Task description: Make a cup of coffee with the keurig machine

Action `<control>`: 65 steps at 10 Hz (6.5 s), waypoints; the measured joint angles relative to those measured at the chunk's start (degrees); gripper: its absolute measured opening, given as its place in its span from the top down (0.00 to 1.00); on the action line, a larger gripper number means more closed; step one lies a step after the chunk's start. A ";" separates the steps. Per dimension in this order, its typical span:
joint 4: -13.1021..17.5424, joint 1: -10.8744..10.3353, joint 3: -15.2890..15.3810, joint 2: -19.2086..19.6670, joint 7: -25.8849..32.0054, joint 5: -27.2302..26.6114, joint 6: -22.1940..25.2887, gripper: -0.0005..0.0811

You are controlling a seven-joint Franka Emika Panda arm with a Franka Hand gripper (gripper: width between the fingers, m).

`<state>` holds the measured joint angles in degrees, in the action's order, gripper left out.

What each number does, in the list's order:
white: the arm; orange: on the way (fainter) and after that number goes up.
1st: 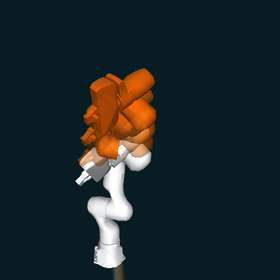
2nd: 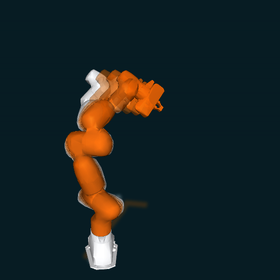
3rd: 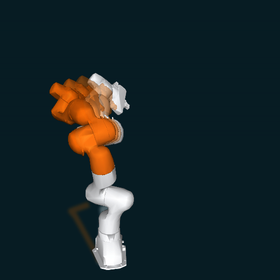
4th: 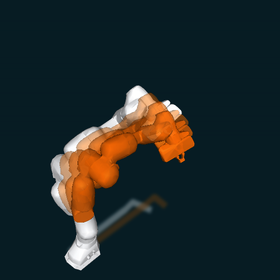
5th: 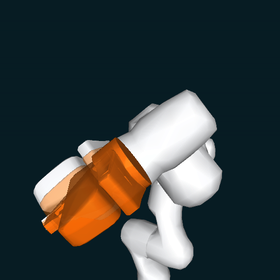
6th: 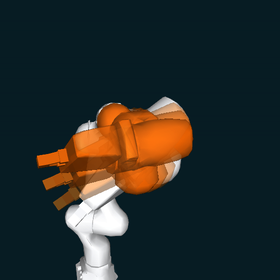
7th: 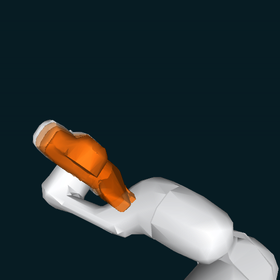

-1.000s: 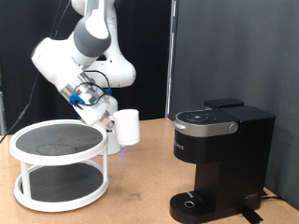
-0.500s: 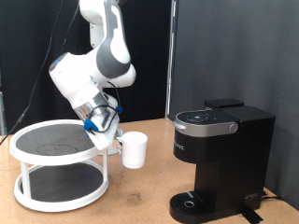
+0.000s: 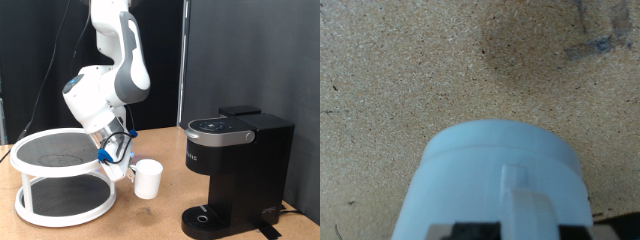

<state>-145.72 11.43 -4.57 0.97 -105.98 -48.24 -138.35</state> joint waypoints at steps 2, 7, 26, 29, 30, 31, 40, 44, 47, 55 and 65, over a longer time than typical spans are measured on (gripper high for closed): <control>0.71 0.00 0.58 1.61 0.07 -0.48 -0.98 0.99; 1.69 0.00 1.91 5.83 3.87 -6.39 -3.77 0.99; 6.01 -4.14 14.96 12.58 12.61 -24.36 -13.02 0.99; 6.01 -4.13 14.97 12.62 12.65 -24.52 -13.80 0.72; 6.01 -4.12 14.97 12.63 12.61 -24.52 -13.83 0.49; 6.01 -4.12 14.97 12.63 12.54 -24.52 -13.83 0.49; 5.91 -3.88 14.98 12.60 15.67 -23.71 -7.89 0.09; 5.45 -3.65 14.91 12.46 16.29 -24.43 -7.77 0.09; 2.02 -1.90 14.28 11.05 20.89 -33.73 -9.84 0.09; -2.87 1.82 12.79 3.63 26.78 -39.67 -1.32 0.09; -6.88 3.58 8.86 -17.26 21.29 -42.09 14.08 0.09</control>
<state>-152.60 15.01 4.29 -16.29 -84.69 -90.33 -124.27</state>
